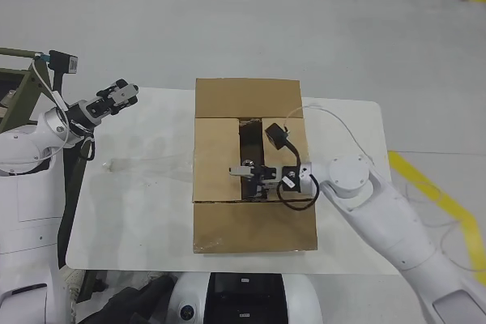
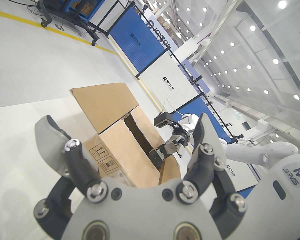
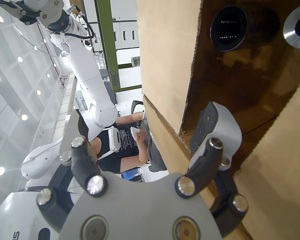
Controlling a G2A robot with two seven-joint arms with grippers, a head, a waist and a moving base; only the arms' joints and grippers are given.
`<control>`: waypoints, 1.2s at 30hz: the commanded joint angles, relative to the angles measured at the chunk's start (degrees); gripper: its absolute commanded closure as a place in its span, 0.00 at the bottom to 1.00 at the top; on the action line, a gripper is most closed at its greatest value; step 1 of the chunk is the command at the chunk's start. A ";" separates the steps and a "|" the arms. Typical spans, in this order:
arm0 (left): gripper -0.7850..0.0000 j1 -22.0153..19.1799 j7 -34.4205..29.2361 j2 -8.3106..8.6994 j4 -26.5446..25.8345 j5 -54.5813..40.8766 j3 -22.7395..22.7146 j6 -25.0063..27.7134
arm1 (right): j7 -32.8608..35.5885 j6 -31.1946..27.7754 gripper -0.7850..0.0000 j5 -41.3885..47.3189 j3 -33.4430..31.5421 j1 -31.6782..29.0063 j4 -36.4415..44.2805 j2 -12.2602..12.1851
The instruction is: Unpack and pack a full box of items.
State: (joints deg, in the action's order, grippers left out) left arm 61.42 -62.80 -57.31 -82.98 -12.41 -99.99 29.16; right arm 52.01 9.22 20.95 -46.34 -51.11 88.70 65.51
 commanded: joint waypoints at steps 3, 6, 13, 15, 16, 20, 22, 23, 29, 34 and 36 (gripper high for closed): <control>0.00 0.00 0.00 0.00 0.00 0.01 0.00 0.00 | 0.79 -0.52 0.00 1.35 0.87 0.55 -1.43 0.58; 0.00 0.00 0.00 0.00 0.00 0.01 0.00 0.00 | 1.09 -0.83 0.00 2.60 1.60 0.87 -2.49 1.09; 0.00 0.00 0.00 0.00 0.00 0.01 0.00 0.00 | 2.08 -2.68 0.00 6.37 2.74 1.57 -4.63 2.30; 0.00 0.00 0.00 0.00 0.00 0.01 0.00 0.00 | 2.28 -3.22 0.00 7.28 2.52 1.64 -4.74 2.49; 0.00 0.00 0.00 0.00 0.00 0.01 0.00 0.00 | 2.41 -3.44 0.00 7.74 2.30 1.62 -4.68 2.53; 0.00 0.00 0.00 0.00 0.00 0.01 0.00 0.00 | 2.88 -4.46 0.00 9.29 0.97 1.05 -3.46 2.51; 0.00 0.00 0.00 0.00 0.00 0.01 0.00 0.00 | 2.78 -5.20 0.00 9.70 0.18 0.45 -2.22 2.41; 0.00 0.00 0.00 0.00 0.00 0.01 0.00 0.00 | 2.41 -5.53 0.00 9.52 -0.20 0.10 -1.71 2.35; 0.00 0.00 0.00 0.00 0.00 0.01 0.00 0.00 | -0.29 -7.33 0.00 9.28 -1.44 -2.55 2.96 2.24; 0.00 0.00 0.00 0.00 0.00 0.01 0.00 0.00 | -2.24 -8.18 0.00 7.47 -1.22 -4.24 6.81 2.33; 0.00 0.00 0.00 0.00 0.00 0.01 0.00 0.00 | -3.14 -8.54 0.00 6.71 -0.97 -4.69 7.94 2.43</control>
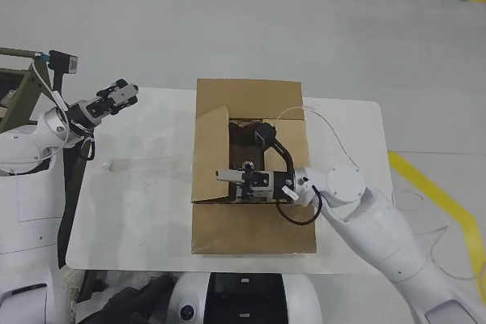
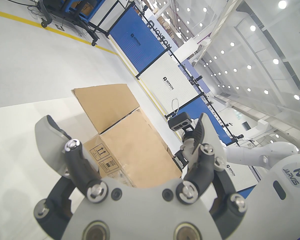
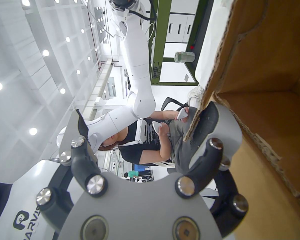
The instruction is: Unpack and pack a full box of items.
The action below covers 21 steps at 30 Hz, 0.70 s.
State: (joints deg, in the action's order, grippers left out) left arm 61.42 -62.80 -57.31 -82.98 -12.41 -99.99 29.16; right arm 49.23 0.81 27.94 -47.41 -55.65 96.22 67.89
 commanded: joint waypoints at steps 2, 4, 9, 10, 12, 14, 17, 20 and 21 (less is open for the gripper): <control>0.00 0.00 0.00 0.00 0.00 0.01 0.00 0.00 | -1.15 -0.24 0.00 -0.99 0.50 -0.35 1.20 0.21; 0.00 0.00 0.00 0.00 0.00 0.01 0.00 0.00 | -2.11 -0.34 0.00 -1.59 0.99 -0.32 1.85 0.45; 0.00 0.00 0.00 0.00 0.00 0.01 0.00 0.00 | -4.72 -0.46 0.00 -3.95 2.90 0.66 3.25 1.30; 0.00 0.00 0.00 0.00 0.00 0.01 0.00 0.00 | -5.23 -0.38 0.00 -4.46 3.35 0.97 3.29 1.50; 0.00 0.00 0.00 0.00 0.00 0.01 0.00 0.00 | -6.04 -0.21 0.00 -5.29 4.27 1.64 3.23 1.93; 0.00 0.00 0.00 0.00 0.00 0.01 0.00 0.00 | -6.66 -0.14 0.00 -5.71 5.05 2.28 2.91 2.36; 0.00 0.00 0.00 0.00 0.00 0.01 0.00 0.00 | -7.14 -0.17 0.00 -5.86 6.00 3.20 2.34 2.98; 0.00 0.00 0.00 0.00 0.00 0.01 0.00 0.00 | -7.12 -1.82 0.00 -5.99 6.64 3.62 2.32 3.46; 0.00 0.00 0.00 0.00 0.00 0.01 0.00 0.00 | -7.12 -1.82 0.00 -5.99 6.64 3.62 2.32 3.46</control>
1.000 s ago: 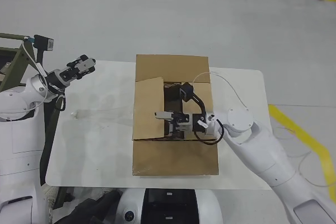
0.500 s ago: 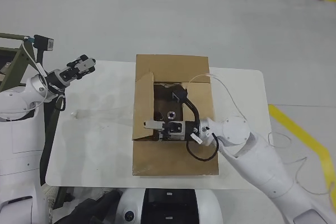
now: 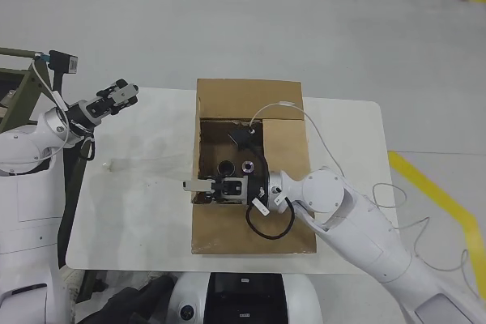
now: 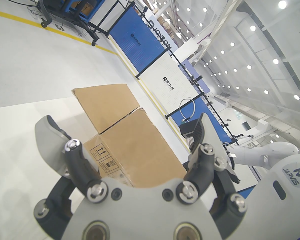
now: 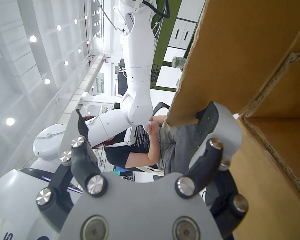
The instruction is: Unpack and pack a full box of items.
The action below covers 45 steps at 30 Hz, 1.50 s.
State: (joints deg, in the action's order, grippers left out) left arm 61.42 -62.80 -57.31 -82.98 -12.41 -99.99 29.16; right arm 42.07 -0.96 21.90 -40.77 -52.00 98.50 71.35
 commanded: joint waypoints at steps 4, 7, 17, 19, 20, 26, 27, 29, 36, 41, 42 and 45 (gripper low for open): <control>0.00 0.00 0.00 0.00 0.00 0.01 0.00 0.00 | 0.04 -0.05 0.00 0.04 0.00 -0.02 0.04 0.00; 0.00 0.00 0.00 0.00 0.00 0.01 0.00 0.00 | 0.04 -0.05 0.00 0.04 0.00 -0.02 0.04 0.00; 0.00 0.00 0.00 0.00 0.00 0.01 0.00 0.00 | 0.04 -0.05 0.00 0.04 0.00 -0.02 0.04 0.00; 0.00 0.00 0.00 0.00 0.00 0.01 0.00 0.00 | 0.04 -0.05 0.00 0.04 0.00 -0.02 0.04 0.00; 0.00 0.00 0.00 0.00 0.00 0.01 0.00 0.00 | 0.04 -0.05 0.00 0.04 0.00 -0.02 0.04 0.00; 0.00 -0.40 -0.12 0.11 -1.98 -0.92 1.41 -3.27 | -0.46 -0.70 0.00 -0.13 0.74 -0.12 -0.40 0.50; 0.00 -0.75 -0.16 0.24 -2.45 -0.41 1.36 -3.73 | -0.42 -0.90 0.00 -0.16 1.12 0.28 -0.92 0.74; 0.00 -1.31 -0.07 0.36 -3.75 -0.62 1.71 -4.58 | -0.28 -1.34 0.00 0.10 2.02 1.24 -2.04 1.34; 0.00 -2.88 -2.92 0.77 -7.34 -5.94 3.03 -7.99 | 0.27 -2.76 0.00 1.59 6.19 5.33 -6.31 4.12; 0.00 -4.12 -4.96 0.87 -7.12 -9.07 5.47 -10.30 | 0.21 -3.27 0.00 2.41 9.21 8.62 -9.51 6.53; 0.00 -4.23 -5.40 0.88 -6.88 -9.42 6.03 -10.68 | 0.19 -3.44 0.00 2.61 9.66 9.12 -10.13 6.97; 0.00 -4.44 -5.93 0.98 -5.61 -8.11 7.68 -11.84 | 0.48 -3.81 0.00 3.38 10.73 10.22 -11.88 8.16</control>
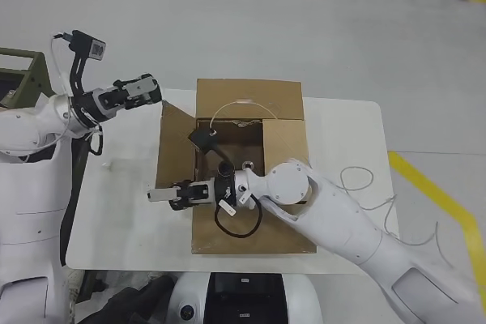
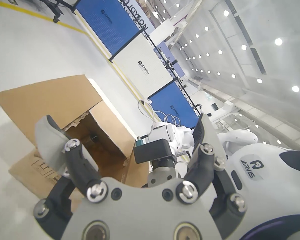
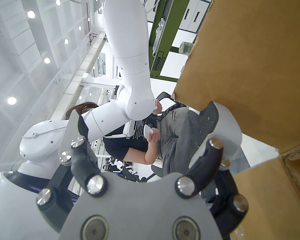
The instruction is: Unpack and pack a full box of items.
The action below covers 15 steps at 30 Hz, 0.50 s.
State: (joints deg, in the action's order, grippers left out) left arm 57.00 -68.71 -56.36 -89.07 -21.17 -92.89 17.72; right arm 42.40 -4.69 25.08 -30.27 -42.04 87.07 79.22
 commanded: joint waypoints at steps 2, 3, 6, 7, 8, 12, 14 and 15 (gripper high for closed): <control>0.00 -0.26 -0.26 0.04 1.84 1.33 1.90 -1.62 | 0.32 -0.24 0.00 0.25 0.81 0.71 -1.24 0.93; 0.00 -0.45 -0.34 0.05 2.59 1.51 2.44 -2.01 | 0.42 -0.27 0.00 0.30 0.99 0.84 -1.60 1.20; 0.00 -0.93 -0.16 0.12 4.84 1.93 3.30 -2.30 | 0.68 -0.40 0.00 0.40 0.98 0.78 -2.26 1.72; 0.00 -0.98 0.03 0.17 5.54 2.11 3.37 -2.29 | 0.81 -0.44 0.00 0.55 0.76 0.58 -2.31 1.78; 0.00 -0.99 0.19 0.24 6.23 2.37 3.35 -2.32 | 0.93 -0.43 0.00 0.55 0.45 0.34 -2.22 1.78; 0.00 -0.75 0.51 0.61 8.68 4.15 2.97 -2.41 | 1.80 -0.26 0.00 0.05 -1.63 -1.64 -0.91 1.13; 0.00 -0.52 0.71 0.79 9.82 4.80 2.76 -2.31 | 2.27 0.08 0.00 -0.37 -3.27 -3.04 0.44 0.50; 0.00 -0.42 0.82 0.88 10.34 5.25 2.67 -2.30 | 2.39 0.24 0.00 -0.73 -4.26 -3.83 1.29 0.12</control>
State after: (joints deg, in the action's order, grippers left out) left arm 56.48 -68.01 -55.56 -79.24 -16.29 -90.14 15.39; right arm 44.68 -4.59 24.62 -33.63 -45.19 87.64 79.66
